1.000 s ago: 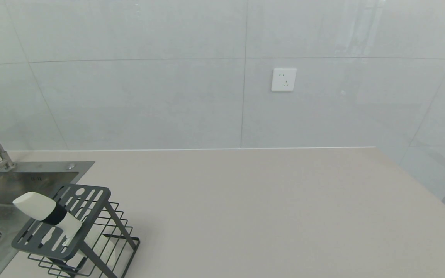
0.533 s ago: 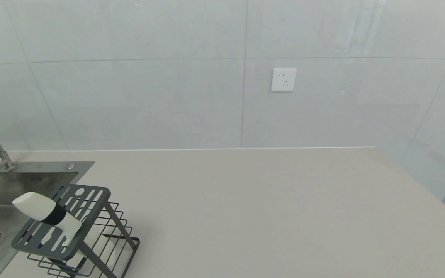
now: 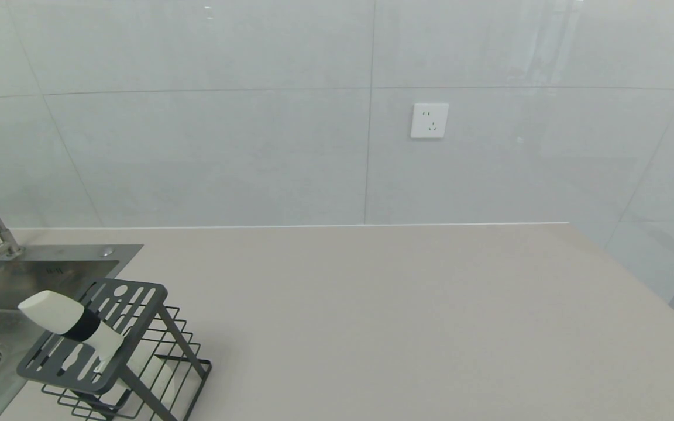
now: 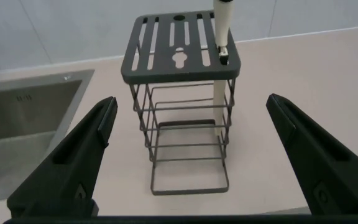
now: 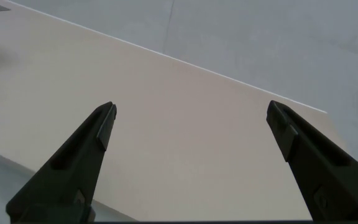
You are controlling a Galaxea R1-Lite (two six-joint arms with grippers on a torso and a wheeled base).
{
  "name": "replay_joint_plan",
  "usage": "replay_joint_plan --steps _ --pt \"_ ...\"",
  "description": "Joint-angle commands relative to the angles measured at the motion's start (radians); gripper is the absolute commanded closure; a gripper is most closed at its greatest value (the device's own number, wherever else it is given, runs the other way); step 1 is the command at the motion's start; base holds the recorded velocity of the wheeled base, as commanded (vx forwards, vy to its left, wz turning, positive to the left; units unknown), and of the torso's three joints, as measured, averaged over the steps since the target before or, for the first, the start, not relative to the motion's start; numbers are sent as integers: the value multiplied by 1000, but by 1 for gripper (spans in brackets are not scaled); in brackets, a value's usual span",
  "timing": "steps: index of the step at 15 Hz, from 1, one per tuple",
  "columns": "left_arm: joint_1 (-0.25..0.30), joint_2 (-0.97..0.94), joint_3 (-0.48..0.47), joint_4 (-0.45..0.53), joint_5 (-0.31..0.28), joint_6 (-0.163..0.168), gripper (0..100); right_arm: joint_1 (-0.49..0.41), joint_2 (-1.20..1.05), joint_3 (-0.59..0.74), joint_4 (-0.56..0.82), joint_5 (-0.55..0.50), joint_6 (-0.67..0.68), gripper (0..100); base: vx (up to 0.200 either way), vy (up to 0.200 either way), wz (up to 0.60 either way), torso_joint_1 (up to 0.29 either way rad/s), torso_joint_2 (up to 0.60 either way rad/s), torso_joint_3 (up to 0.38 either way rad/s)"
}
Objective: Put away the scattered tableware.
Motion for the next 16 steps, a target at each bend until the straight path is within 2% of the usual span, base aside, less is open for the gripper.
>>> replay_joint_plan --steps 1,2,3,6,7,8,9,11,12,15,16 --pt "0 0 1 4 28 -60 0 -65 -2 0 -1 -13 1 0 0 0 0 0 0 0" --pt "0 0 0 5 54 -74 0 -81 -18 0 -7 -73 -5 0 0 0 0 0 0 0" --pt "0 0 0 5 59 -72 0 -77 -18 0 -9 -119 -5 0 0 0 0 0 0 0" --pt "0 0 1 4 53 -75 0 -98 -2 0 -1 -119 67 0 0 0 0 0 0 0" --pt "0 0 0 5 51 -77 0 -204 12 0 -4 -121 48 0 0 0 0 0 0 0" --pt "0 0 1 5 51 -77 0 -203 12 0 -7 -118 33 0 0 0 0 0 0 0" --pt "0 0 0 5 51 -77 0 -201 12 0 -9 -105 35 0 0 0 0 0 0 0" --pt "0 0 0 5 53 -77 0 -186 12 0 -3 73 5 0 0 0 0 0 0 0" --pt "0 0 0 5 53 -80 0 -103 12 0 -1 99 -31 0 0 0 0 0 0 0" --pt "0 0 0 5 53 -77 0 -95 2 0 -7 1 61 0 0 0 0 0 0 0" --pt "0 0 1 5 53 -78 0 -95 2 0 -4 -128 163 0 0 0 0 0 0 0"
